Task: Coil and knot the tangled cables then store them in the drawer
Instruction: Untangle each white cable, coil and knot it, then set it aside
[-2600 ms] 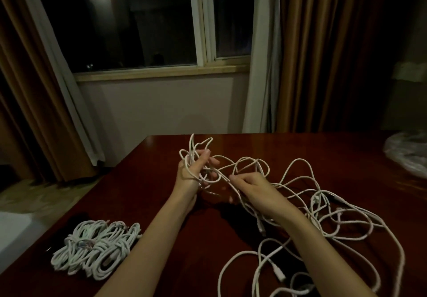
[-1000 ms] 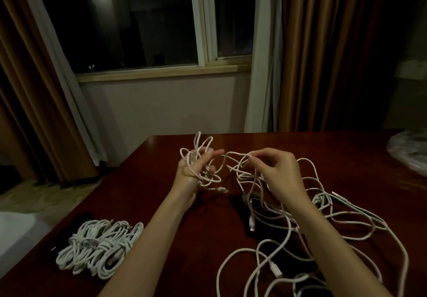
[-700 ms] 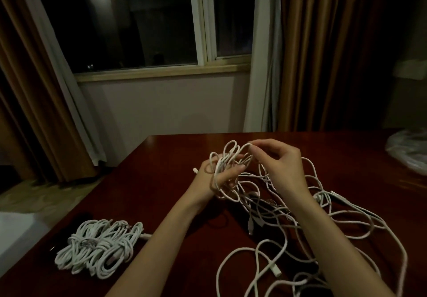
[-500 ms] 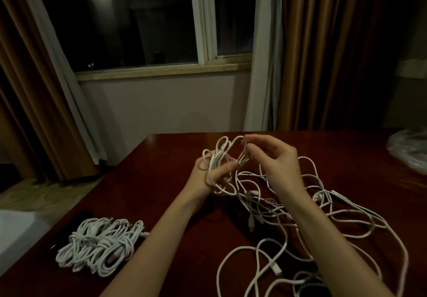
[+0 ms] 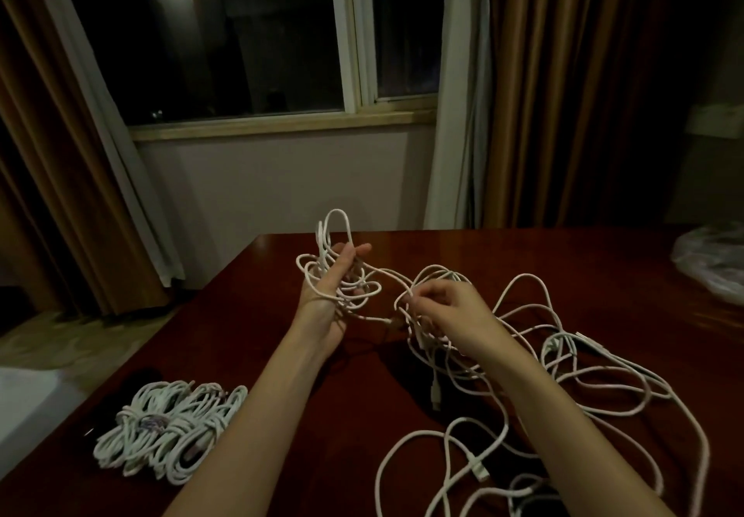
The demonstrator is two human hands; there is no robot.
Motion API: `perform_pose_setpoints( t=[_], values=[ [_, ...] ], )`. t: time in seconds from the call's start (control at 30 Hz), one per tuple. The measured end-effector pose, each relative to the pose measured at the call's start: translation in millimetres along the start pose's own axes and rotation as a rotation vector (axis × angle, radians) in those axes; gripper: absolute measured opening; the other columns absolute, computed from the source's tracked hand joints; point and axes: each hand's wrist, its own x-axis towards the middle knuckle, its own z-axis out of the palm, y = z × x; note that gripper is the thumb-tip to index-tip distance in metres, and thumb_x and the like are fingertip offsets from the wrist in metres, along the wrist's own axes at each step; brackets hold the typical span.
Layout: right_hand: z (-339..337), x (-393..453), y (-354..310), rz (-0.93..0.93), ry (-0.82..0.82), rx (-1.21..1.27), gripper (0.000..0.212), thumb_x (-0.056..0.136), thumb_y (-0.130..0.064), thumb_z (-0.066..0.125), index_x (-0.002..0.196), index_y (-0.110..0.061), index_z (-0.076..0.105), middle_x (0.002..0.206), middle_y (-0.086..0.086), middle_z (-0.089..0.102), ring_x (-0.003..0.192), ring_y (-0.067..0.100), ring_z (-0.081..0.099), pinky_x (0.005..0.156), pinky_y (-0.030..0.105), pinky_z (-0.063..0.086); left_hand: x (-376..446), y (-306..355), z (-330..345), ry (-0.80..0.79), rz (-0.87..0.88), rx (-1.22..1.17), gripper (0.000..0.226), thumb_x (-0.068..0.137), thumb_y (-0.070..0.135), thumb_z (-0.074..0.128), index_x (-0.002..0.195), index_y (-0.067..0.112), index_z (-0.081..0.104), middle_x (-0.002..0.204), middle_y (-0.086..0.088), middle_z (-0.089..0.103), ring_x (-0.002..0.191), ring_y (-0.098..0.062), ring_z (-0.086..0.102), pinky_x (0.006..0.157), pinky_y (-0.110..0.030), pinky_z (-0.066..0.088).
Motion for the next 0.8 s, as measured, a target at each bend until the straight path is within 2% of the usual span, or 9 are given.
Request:
perform_pose_setpoints(
  t=[0.17,0.3,0.43,0.5,0.6,0.67,0.73,0.8],
  values=[
    [-6.2,0.4,-5.6,-0.041,0.235,0.234,0.013,0.096,-0.011,0.055,0.098,-0.004,0.065,0.081,0.003,0.07,0.065,0.004,0.064,0.056,0.015,0.048,0.9,-0.5,-5.3,-0.025,0.009,0.093,0.005,0.087,0.015,0.061,0.091,0.016,0.059,0.092,-0.001,0.076,0.075,-0.01,0.069,0.055,-0.021,0.052],
    [-12.0,-0.4,-7.3,-0.052,0.355,0.392,0.016,0.096,-0.011,0.056,0.104,0.0,0.064,0.082,0.006,0.071,0.065,0.008,0.066,0.059,0.017,0.052,0.6,2.7,-5.9,-0.018,-0.046,0.049,0.01,0.089,0.007,0.059,0.097,0.014,0.06,0.093,-0.001,0.076,0.073,-0.01,0.071,0.054,-0.021,0.055],
    [-14.0,-1.3,-5.8,0.01,0.327,0.446,0.016,0.096,-0.01,0.055,0.109,-0.002,0.062,0.076,0.003,0.073,0.062,0.008,0.065,0.061,0.019,0.055,0.4,5.9,-6.9,-0.033,-0.146,-0.044,0.026,0.085,0.01,0.059,0.111,0.011,0.059,0.105,-0.005,0.073,0.081,-0.013,0.071,0.056,-0.02,0.055],
    [-11.1,-1.1,-6.1,0.031,0.286,0.44,0.019,0.095,-0.006,0.055,0.113,-0.002,0.059,0.079,0.005,0.073,0.064,0.011,0.065,0.06,0.019,0.056,-0.5,7.0,-7.4,-0.081,-0.187,-0.126,0.04,0.081,0.017,0.054,0.12,0.006,0.056,0.113,-0.012,0.071,0.094,-0.02,0.068,0.067,-0.027,0.057],
    [-7.2,0.2,-5.9,0.077,0.24,0.386,0.031,0.093,-0.006,0.058,0.124,-0.007,0.051,0.091,0.007,0.074,0.072,0.012,0.068,0.063,0.02,0.056,-2.9,8.3,-8.5,-0.139,-0.226,-0.214,0.055,0.077,0.019,0.045,0.129,0.003,0.05,0.132,-0.022,0.058,0.123,-0.035,0.055,0.094,-0.044,0.048],
    [-5.0,1.1,-4.0,0.122,0.23,0.263,0.048,0.092,-0.012,0.062,0.136,-0.011,0.043,0.111,0.007,0.069,0.084,0.013,0.068,0.072,0.024,0.056,-2.7,6.4,-9.1,-0.151,-0.237,-0.267,0.062,0.074,0.016,0.043,0.135,0.003,0.044,0.136,-0.025,0.053,0.129,-0.04,0.05,0.105,-0.051,0.039],
    [-3.4,1.2,-0.9,0.144,0.256,0.0,0.066,0.091,-0.021,0.064,0.147,-0.017,0.029,0.141,0.005,0.048,0.091,0.01,0.063,0.081,0.027,0.054,-1.6,4.1,-8.9,-0.156,-0.242,-0.294,0.067,0.071,0.012,0.043,0.137,0.0,0.039,0.138,-0.026,0.051,0.129,-0.043,0.048,0.111,-0.055,0.032],
    [-0.1,-1.3,-0.8,0.106,0.285,-0.186,0.069,0.09,-0.026,0.065,0.148,-0.021,0.028,0.15,0.0,0.028,0.093,0.007,0.058,0.081,0.021,0.048,-1.1,3.0,-8.6,-0.168,-0.239,-0.305,0.077,0.067,0.008,0.047,0.142,-0.002,0.035,0.138,-0.028,0.049,0.128,-0.044,0.048,0.112,-0.056,0.031]
  ],
)
